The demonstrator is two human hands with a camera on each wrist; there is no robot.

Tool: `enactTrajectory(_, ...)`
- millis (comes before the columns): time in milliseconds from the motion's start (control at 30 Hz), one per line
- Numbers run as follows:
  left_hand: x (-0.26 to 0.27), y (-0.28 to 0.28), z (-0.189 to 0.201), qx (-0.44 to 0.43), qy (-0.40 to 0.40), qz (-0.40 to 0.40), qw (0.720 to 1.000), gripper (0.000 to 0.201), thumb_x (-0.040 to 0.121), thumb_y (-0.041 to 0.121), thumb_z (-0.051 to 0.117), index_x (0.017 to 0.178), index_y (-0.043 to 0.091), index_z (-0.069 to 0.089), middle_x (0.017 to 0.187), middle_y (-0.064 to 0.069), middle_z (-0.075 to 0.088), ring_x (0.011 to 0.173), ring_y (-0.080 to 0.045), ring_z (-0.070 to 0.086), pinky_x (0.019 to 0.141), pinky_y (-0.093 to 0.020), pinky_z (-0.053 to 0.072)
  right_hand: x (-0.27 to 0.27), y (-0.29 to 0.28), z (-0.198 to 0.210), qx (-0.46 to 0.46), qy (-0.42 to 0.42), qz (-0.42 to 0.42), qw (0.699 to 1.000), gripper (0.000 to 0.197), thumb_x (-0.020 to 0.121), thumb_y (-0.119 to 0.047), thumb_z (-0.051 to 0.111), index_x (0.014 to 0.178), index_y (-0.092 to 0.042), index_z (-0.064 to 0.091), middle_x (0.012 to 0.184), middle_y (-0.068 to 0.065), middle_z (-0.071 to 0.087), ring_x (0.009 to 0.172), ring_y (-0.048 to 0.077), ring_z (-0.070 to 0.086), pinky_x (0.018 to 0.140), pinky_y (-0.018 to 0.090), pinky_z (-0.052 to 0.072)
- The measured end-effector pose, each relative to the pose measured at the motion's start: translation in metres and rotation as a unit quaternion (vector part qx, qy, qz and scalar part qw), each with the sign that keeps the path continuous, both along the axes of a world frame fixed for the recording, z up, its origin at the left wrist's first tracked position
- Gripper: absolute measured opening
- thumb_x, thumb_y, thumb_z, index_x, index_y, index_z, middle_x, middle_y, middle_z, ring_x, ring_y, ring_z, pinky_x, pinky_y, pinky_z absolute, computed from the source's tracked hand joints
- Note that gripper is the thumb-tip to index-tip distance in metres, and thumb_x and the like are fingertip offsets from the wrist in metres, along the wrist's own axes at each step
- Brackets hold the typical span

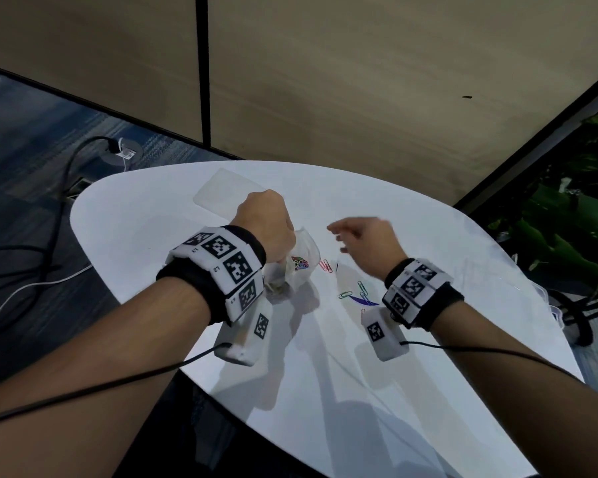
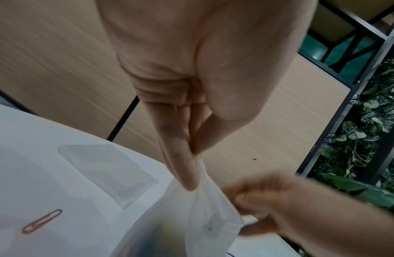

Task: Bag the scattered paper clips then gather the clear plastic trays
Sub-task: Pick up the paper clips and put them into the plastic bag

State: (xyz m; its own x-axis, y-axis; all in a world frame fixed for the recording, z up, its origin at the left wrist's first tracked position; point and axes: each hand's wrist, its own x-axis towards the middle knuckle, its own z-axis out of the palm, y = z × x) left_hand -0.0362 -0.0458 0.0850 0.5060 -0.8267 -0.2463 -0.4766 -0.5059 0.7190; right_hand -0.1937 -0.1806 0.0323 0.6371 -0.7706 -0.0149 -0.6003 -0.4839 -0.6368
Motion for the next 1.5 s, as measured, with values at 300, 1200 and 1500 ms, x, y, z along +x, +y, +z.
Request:
enactTrajectory(300, -0.001, -0.001, 0.001, 0.015, -0.011, -0.014, 1.000, 0.022, 0.083, -0.002, 0.057, 0.095, 0.003, 0.075, 0.086, -0.017, 0.075, 0.085, -0.034, 0.074, 0.081, -0.041, 0.062, -0.057, 0.031, -0.081, -0.153, 0.329, 0.293, 0.885, 0.066, 0.100, -0.038, 0.025, 0.152, 0.001, 0.016, 0.162, 0.017, 0.009, 0.149, 0.029, 0.017, 0.121, 0.038, 0.018)
enactTrajectory(1200, -0.009, -0.006, 0.001, 0.040, -0.044, -0.045, 0.997, 0.021, 0.082, 0.001, 0.060, 0.096, 0.005, 0.075, 0.087, -0.017, 0.075, 0.083, -0.034, 0.074, 0.081, -0.041, 0.062, -0.130, 0.031, -0.090, -0.264, 0.219, 0.280, 0.897, 0.013, 0.083, -0.008, 0.052, 0.077, -0.008, 0.064, 0.079, 0.005, 0.062, 0.063, 0.024, 0.059, 0.049, 0.027, 0.045)
enactTrajectory(1500, -0.012, -0.007, -0.001, 0.040, -0.048, -0.055, 0.997, 0.020, 0.080, -0.002, 0.062, 0.094, 0.004, 0.075, 0.085, -0.017, 0.076, 0.082, -0.035, 0.075, 0.079, -0.042, 0.063, -0.085, 0.006, -0.067, -0.062, 0.250, 0.035, 0.966, 0.011, 0.066, -0.005, 0.072, 0.074, -0.013, 0.074, 0.074, -0.002, 0.069, 0.072, 0.017, 0.062, 0.066, 0.025, 0.050)
